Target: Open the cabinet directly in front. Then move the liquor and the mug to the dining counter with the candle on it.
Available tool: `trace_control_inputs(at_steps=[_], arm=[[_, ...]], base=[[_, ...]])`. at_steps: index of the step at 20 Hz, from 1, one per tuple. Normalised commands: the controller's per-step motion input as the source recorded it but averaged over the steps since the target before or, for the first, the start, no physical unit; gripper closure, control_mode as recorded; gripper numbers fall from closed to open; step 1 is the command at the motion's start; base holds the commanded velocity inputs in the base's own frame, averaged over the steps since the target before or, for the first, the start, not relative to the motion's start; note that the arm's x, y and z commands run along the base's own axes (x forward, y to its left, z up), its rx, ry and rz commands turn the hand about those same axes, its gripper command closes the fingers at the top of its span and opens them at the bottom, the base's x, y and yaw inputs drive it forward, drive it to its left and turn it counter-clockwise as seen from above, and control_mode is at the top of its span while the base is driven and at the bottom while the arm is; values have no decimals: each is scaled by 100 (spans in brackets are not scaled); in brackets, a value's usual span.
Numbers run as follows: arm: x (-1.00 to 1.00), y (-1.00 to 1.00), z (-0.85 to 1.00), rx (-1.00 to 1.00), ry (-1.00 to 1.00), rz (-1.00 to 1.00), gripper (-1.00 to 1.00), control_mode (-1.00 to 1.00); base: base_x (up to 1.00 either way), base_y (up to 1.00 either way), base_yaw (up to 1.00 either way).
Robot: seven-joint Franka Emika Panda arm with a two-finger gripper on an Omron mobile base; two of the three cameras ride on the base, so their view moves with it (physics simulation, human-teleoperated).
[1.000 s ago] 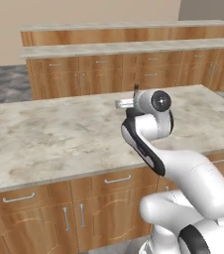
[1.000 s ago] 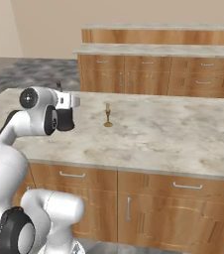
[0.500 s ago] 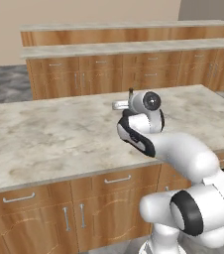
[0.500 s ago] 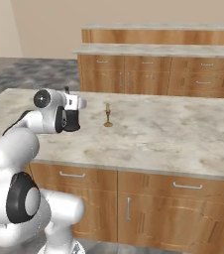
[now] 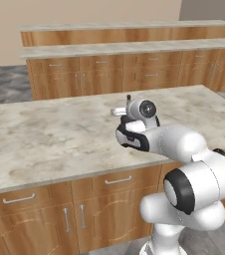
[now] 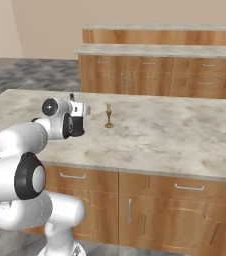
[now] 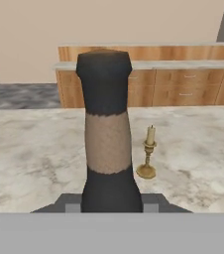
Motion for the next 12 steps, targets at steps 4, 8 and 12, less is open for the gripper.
trace_control_inputs(at_steps=[4,8,12], arm=[[9,0,-18,0,0,0,100,-100],[9,0,-5,0,0,0,100,-100],[7,0,-3,0,0,0,100,-100]], base=[[0,0,0],[0,0,0],[0,0,0]])
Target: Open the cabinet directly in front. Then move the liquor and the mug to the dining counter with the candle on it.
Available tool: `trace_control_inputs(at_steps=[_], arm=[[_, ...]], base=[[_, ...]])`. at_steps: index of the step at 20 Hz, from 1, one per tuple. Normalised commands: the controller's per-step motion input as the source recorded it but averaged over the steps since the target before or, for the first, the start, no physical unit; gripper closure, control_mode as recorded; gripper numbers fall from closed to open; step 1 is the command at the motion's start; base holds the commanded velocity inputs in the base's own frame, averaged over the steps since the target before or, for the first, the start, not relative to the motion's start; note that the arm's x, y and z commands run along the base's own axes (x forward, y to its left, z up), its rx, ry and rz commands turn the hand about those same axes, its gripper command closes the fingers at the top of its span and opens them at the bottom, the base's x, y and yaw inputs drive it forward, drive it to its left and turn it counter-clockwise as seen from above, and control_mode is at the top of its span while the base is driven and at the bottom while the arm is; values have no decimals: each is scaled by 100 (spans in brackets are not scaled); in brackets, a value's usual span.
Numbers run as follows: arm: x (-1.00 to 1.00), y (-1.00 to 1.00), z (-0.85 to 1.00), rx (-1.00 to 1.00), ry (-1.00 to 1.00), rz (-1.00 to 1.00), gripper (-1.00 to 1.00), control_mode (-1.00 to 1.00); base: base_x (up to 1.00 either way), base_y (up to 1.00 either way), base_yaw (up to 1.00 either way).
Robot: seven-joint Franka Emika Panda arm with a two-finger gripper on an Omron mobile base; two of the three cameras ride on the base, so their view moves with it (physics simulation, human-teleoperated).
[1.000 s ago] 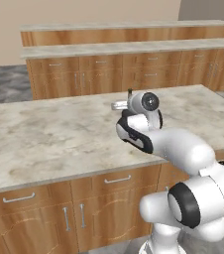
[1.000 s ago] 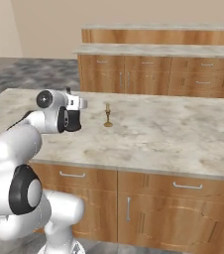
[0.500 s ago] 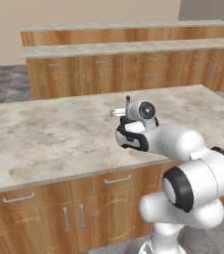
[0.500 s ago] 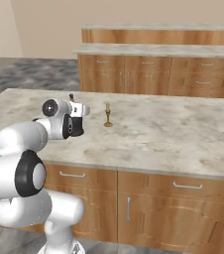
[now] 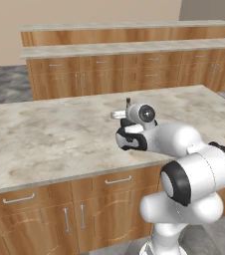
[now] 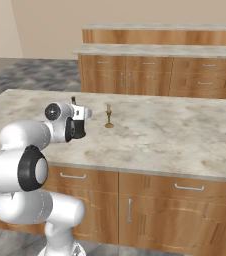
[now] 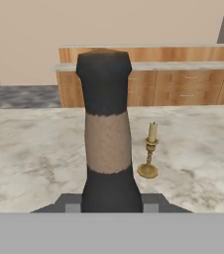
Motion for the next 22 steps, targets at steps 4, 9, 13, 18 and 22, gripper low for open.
trace_control_inputs(at_steps=[4,9,13,18,22], arm=[[13,0,-6,0,0,0,100,-100],[8,0,-5,0,0,0,-100,-100],[0,0,0,0,0,0,-100,-100],[0,0,0,0,0,0,-100,-100],[-11,1,49,1,0,0,-100,-100]], base=[[0,0,0],[0,0,0],[0,0,0],[0,0,0],[0,0,0]])
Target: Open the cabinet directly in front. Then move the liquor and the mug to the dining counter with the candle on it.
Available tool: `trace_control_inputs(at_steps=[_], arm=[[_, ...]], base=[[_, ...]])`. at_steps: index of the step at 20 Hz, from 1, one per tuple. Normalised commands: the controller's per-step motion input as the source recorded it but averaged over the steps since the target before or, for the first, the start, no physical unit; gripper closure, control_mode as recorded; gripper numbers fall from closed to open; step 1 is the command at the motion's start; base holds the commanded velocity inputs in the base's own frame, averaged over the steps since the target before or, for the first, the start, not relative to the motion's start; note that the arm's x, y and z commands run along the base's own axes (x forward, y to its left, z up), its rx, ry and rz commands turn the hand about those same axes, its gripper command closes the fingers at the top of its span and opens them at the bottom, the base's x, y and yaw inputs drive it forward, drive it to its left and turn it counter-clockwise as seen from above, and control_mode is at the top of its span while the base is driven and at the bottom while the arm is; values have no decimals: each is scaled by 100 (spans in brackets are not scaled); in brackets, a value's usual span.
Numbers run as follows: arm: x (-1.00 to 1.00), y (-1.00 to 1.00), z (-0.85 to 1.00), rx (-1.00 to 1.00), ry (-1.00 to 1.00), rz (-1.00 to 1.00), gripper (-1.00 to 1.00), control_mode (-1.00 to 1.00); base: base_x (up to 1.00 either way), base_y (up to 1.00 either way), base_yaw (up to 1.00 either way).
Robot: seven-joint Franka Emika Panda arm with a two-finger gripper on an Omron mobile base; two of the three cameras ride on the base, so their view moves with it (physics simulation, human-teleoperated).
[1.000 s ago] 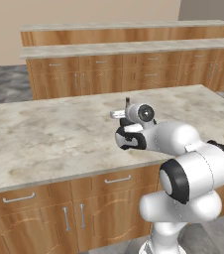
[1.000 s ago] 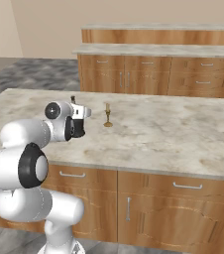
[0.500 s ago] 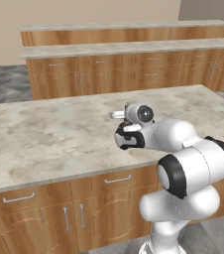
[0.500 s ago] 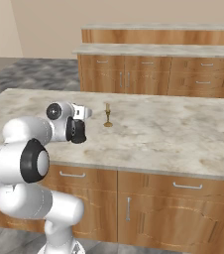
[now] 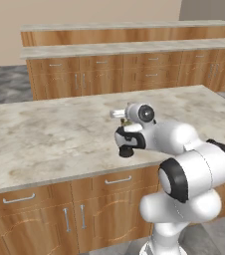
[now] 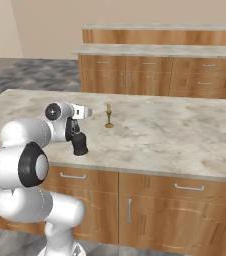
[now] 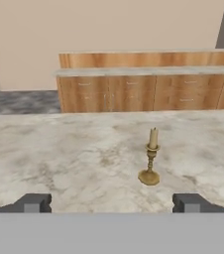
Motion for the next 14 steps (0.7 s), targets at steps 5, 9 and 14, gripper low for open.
trace_control_inputs(at_steps=[5,9,14], arm=[[-81,21,86,5,10,0,-100,-100],[-100,39,9,0,11,3,-100,-100],[-100,22,24,10,24,5,-100,-100]], base=[[0,0,0],[0,0,0],[0,0,0]])
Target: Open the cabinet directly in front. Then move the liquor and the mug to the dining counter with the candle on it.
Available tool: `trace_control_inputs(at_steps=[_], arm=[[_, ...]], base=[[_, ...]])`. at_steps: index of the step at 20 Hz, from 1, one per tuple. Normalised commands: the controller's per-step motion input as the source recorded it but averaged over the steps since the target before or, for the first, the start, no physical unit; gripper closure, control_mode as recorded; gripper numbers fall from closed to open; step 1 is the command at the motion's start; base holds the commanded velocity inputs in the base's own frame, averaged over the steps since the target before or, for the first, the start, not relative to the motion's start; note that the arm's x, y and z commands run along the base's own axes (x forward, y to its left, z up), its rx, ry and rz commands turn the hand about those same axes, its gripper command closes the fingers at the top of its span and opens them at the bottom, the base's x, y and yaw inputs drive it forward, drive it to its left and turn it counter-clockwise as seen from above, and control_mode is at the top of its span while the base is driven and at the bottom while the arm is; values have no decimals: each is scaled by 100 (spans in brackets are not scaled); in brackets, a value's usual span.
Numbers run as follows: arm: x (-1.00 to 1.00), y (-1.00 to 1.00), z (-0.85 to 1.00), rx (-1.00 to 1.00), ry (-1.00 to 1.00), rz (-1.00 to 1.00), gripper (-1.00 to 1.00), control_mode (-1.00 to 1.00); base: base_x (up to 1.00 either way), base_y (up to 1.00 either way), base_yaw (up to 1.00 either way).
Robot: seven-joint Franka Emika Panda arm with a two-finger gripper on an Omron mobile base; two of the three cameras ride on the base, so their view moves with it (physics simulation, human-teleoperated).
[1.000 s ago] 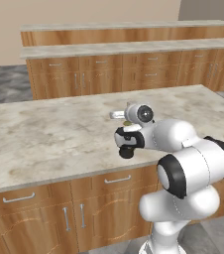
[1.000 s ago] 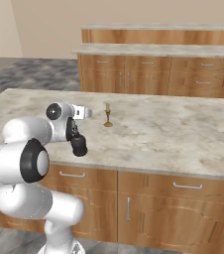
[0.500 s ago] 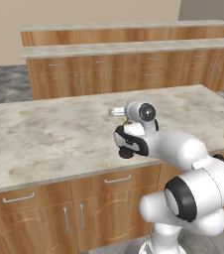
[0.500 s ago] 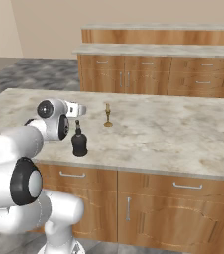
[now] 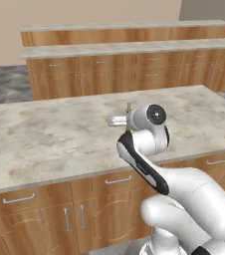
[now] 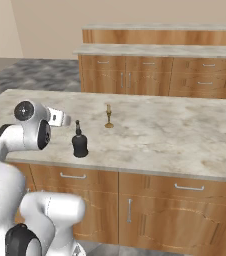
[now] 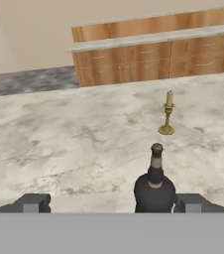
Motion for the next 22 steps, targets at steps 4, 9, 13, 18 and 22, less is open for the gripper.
trace_control_inputs(at_steps=[4,9,13,18,22], arm=[[-100,10,3,9,19,1,-100,-100],[-100,-22,-3,0,-21,-7,-100,-100],[-49,-2,0,-4,-25,-3,-100,-100],[-7,0,0,0,0,0,-100,100],[0,0,0,0,0,0,-100,100]], base=[[0,0,0],[0,0,0],[0,0,0],[-35,3,2],[-96,1,59]])
